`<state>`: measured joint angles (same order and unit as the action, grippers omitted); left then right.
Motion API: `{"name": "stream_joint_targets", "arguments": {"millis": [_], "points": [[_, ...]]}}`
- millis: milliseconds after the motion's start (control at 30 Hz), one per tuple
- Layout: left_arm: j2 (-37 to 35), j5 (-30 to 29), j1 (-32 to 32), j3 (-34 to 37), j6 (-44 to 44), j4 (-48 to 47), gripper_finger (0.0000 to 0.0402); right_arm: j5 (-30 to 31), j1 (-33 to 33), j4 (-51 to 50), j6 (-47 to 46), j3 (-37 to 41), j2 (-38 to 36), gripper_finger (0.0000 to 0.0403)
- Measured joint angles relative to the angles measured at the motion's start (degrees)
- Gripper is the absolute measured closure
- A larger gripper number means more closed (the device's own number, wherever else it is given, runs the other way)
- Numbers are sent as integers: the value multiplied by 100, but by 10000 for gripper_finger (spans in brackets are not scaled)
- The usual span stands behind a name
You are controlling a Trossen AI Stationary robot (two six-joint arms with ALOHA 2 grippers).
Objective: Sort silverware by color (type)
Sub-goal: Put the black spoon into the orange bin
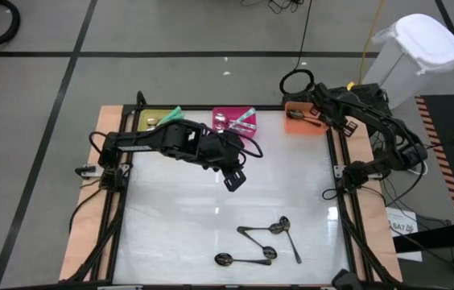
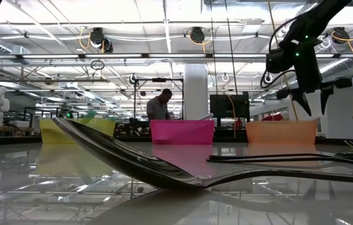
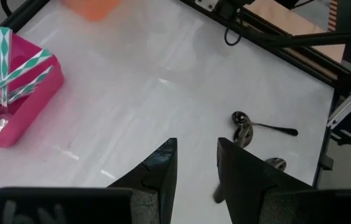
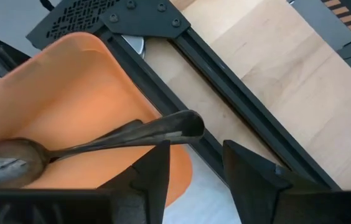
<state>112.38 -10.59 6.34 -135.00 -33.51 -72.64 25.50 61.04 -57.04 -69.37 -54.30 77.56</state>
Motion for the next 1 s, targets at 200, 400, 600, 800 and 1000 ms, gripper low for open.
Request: {"name": "stream_joint_targets", "arguments": {"millis": [200,400,600,800,1000], "points": [[0,-3,-50,0,83,0,289,-31,0,97,21,0,120,261],[0,-4,-134,0,188,0,288,-422,0,816,428,-5,115,261],[0,-7,-191,0,241,0,288,-456,-2,619,546,-7,77,261],[0,-7,-192,0,281,0,288,-235,-2,193,112,-7,9,261],[0,-7,-187,0,301,2,288,-119,-2,178,-75,-7,-103,261]]}}
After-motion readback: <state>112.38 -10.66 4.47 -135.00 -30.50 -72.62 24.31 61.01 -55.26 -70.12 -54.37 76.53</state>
